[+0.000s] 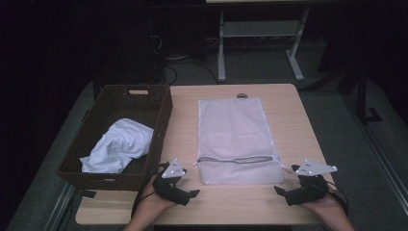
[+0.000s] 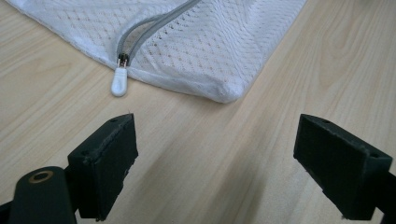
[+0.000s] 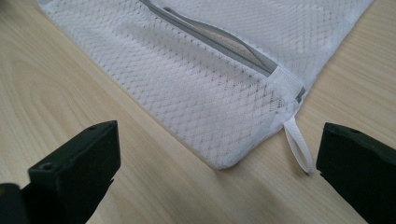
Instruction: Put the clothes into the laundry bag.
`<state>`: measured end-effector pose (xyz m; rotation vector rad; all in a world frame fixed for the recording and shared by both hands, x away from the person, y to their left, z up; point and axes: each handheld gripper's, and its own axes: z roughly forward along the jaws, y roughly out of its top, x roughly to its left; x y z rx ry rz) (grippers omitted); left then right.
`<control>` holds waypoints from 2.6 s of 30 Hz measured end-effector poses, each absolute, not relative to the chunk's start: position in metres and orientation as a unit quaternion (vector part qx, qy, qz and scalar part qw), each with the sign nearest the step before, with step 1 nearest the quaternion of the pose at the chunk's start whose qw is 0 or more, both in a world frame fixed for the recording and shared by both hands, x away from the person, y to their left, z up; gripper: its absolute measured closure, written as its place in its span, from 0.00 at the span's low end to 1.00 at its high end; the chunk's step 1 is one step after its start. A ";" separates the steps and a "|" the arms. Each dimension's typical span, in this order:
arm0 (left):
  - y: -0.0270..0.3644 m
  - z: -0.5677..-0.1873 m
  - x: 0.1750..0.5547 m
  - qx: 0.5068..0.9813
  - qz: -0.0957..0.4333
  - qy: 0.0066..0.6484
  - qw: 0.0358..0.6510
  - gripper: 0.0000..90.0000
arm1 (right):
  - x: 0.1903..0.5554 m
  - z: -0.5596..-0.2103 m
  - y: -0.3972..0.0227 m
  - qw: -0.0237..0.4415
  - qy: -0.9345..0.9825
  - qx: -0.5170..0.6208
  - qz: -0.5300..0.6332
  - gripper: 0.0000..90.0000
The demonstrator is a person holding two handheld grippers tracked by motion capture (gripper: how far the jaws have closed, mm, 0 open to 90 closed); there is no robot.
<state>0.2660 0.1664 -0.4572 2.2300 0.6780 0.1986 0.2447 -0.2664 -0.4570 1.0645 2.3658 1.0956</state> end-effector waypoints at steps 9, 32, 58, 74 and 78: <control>0.166 -0.459 0.267 0.877 0.077 0.269 0.391 0.15 | 0.249 -0.454 -0.267 0.157 0.832 0.378 0.376 0.07; 0.164 -0.458 0.269 0.877 0.080 0.267 0.392 0.15 | 0.274 -0.438 -0.251 0.165 0.830 0.361 0.393 0.07; 0.166 -0.457 0.271 0.877 0.080 0.265 0.392 0.15 | 0.333 -0.415 -0.243 0.150 0.823 0.370 0.404 0.30; 0.166 -0.457 0.271 0.875 0.076 0.270 0.396 0.15 | 0.375 -0.415 -0.238 0.156 0.811 0.398 0.399 0.68; 0.166 -0.457 0.271 0.875 0.075 0.270 0.395 0.15 | 0.388 -0.424 -0.236 0.156 0.814 0.412 0.379 0.79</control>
